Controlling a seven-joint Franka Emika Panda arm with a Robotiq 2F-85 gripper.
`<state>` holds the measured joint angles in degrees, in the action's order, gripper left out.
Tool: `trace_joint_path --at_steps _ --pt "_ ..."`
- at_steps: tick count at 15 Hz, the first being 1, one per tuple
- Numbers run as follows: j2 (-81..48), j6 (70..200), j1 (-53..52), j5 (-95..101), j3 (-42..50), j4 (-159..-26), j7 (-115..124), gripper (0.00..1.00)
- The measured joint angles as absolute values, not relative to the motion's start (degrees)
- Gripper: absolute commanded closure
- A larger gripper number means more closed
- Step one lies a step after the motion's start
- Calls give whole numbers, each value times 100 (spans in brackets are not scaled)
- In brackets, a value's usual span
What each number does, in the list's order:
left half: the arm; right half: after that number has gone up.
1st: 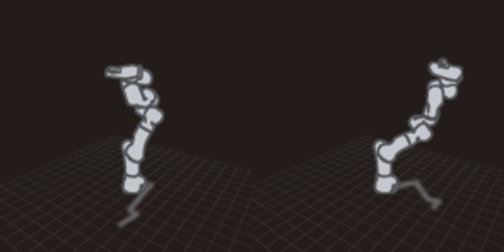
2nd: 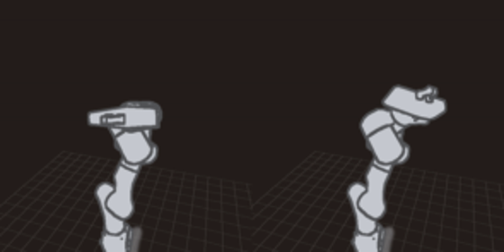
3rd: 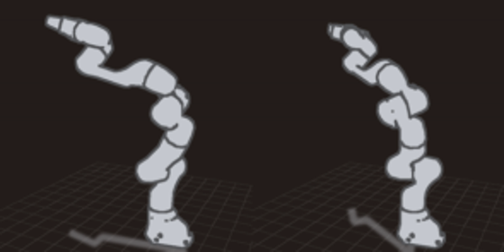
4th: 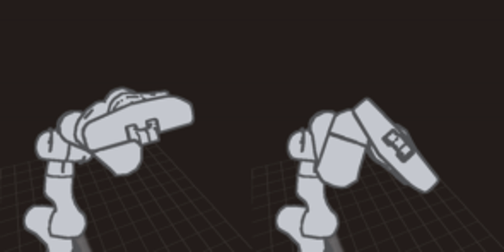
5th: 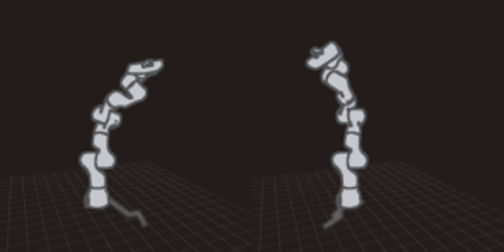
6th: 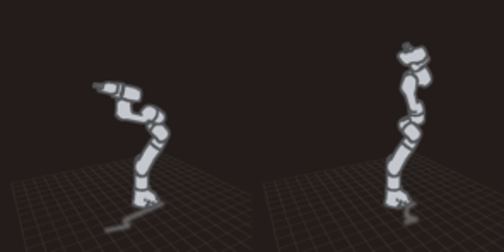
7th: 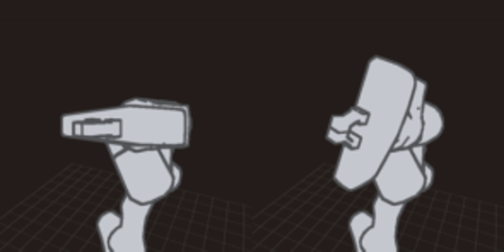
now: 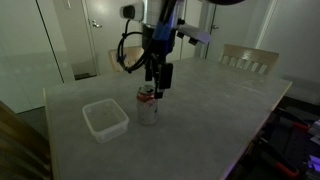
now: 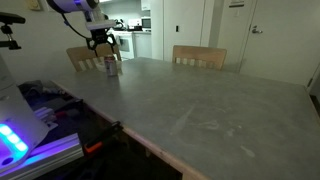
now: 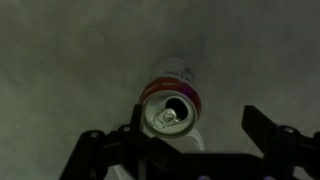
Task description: Move the drink can to the right
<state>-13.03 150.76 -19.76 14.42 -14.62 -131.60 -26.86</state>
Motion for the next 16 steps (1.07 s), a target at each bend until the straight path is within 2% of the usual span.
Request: trace_joint_path --at_steps 13,14,15,16 --pt "-1840 15079 -1936 2171 -1461 -12823 -2624 0" --pt "-1872 15079 -1936 2196 -1460 -12805 -2623 5" --pt "-1893 15079 -1936 2207 -1460 -12792 -2622 26" --pt "-1906 15079 -1936 2212 -1461 -12786 -2622 29"
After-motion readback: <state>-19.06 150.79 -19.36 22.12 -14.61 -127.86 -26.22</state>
